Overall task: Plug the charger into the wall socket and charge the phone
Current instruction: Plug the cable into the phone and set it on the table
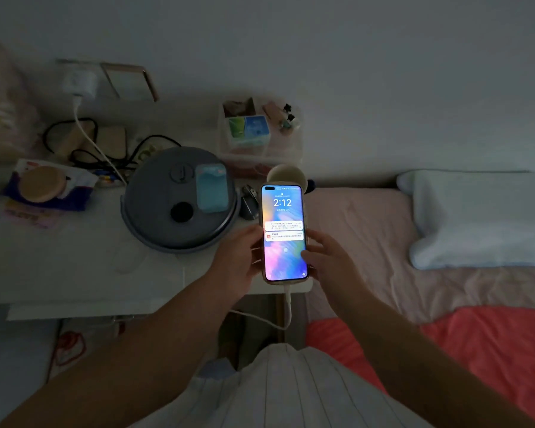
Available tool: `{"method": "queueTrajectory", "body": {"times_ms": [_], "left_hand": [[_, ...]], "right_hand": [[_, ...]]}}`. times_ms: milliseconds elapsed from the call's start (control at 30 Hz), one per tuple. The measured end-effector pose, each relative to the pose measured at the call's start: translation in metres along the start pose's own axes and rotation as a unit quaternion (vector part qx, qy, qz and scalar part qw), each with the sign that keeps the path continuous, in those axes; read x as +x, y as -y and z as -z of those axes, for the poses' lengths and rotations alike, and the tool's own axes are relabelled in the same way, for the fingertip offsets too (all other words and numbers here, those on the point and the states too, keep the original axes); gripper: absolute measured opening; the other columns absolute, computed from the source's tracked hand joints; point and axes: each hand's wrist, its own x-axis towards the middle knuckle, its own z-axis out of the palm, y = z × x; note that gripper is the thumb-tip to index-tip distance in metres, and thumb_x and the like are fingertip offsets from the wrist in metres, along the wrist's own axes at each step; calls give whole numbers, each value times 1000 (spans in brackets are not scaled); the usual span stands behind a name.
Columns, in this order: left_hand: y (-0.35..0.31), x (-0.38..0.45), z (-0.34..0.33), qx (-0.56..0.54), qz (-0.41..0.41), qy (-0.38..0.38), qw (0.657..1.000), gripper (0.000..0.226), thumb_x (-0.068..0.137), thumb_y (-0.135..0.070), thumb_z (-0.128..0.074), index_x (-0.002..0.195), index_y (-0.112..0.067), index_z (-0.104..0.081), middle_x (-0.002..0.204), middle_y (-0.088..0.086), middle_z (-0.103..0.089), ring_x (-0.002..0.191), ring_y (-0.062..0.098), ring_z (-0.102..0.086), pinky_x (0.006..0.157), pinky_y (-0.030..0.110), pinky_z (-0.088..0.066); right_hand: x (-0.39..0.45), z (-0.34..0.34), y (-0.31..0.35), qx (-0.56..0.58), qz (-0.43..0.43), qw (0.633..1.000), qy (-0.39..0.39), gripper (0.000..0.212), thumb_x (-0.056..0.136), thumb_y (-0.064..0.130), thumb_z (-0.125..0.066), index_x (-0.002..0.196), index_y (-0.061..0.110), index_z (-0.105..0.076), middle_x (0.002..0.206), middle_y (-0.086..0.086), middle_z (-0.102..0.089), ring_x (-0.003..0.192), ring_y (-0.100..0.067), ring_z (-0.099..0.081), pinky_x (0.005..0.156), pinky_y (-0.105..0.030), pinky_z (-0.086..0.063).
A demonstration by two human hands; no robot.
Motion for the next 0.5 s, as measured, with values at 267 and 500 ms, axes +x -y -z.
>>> {"method": "queueTrajectory", "body": {"times_ms": [267,500], "left_hand": [[33,28,24,132,60,-86,986,19,87,-14,-52,72,-16,-63,72,3,-63,64,14,-54,63,25,-40],[54,58,38,193,90,-111,971,17,86,-14,-54,74,-14,-65,74,3,-64,71,17,-58,61,23,-44]], "right_hand": [[32,2,-53,-34,-85,996,-11,49,83,-6,-54,131,-1,-43,107,-14,-57,70,-9,-61,47,-15,-51],[60,-7,-82,-43,-145,987,-55,47,87,-16,-38,131,-2,-42,98,-15,-58,70,-18,-58,44,-17,-48]]}}
